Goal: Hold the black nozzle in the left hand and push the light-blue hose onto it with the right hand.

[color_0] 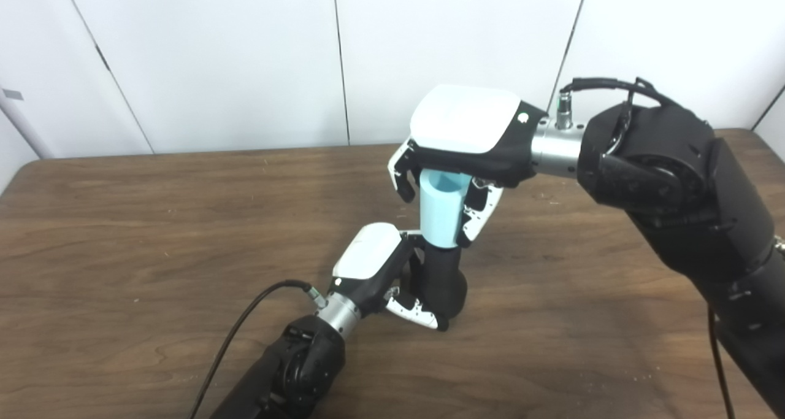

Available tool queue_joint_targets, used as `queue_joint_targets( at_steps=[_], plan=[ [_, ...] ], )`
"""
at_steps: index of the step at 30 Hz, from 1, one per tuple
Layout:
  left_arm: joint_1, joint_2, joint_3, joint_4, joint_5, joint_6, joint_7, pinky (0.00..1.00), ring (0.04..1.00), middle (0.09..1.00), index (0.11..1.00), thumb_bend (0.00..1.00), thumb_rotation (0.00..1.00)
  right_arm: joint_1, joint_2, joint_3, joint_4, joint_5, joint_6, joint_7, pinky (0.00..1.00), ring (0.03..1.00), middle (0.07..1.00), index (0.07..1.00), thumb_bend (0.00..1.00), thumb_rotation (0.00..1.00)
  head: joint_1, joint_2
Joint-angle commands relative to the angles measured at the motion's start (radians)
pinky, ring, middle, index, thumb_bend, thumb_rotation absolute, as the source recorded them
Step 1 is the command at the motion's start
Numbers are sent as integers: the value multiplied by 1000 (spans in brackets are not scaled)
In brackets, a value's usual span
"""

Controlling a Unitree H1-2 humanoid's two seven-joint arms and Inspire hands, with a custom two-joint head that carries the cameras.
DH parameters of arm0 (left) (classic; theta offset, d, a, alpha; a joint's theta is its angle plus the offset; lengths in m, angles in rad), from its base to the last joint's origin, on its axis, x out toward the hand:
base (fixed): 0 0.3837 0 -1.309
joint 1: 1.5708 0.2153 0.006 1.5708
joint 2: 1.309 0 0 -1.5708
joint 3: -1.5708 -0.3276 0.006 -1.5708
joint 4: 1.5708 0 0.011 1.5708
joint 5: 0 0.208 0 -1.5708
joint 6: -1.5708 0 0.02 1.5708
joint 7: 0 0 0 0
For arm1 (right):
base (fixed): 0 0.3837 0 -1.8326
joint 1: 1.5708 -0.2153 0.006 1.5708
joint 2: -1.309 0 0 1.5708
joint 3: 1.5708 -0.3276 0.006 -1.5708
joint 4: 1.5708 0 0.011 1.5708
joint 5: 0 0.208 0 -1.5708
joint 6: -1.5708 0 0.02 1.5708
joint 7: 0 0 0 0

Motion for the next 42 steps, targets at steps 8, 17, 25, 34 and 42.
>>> queue_joint_targets(
  at_steps=[8, 17, 25, 34, 42],
  plan=[
    [74, 3, -80, 67, 22, 55, -165, 433, 436, 467, 490, 527, 0, -14, -11, -50, 21, -6, -40, -86, 253, 345, 455, 541, 508, 0, 1, 4],
    [73, 5, -81, 65, 23, 56, -167, 440, 424, 456, 496, 527, 0, 38, -4, -69, 33, -22, -71, -161, 245, 345, 449, 538, 509, 0, 2, 6],
    [72, 5, -81, 62, 24, 59, -169, 424, 422, 455, 497, 527, 0, 59, 3, -76, 44, -22, -100, -202, 227, 347, 442, 534, 510, 0, 6, 7],
    [71, 2, -81, 60, 27, 62, -167, 438, 433, 459, 495, 527, 0, 74, 9, -70, 45, -16, -106, -209, 214, 340, 441, 532, 509, 0, 10, 11],
    [68, -3, -82, 66, 25, 64, -165, 433, 428, 468, 488, 527, 0, 70, 16, -65, 43, -14, -101, -196, 219, 336, 447, 537, 508, 0, 11, 10]
  ],
)
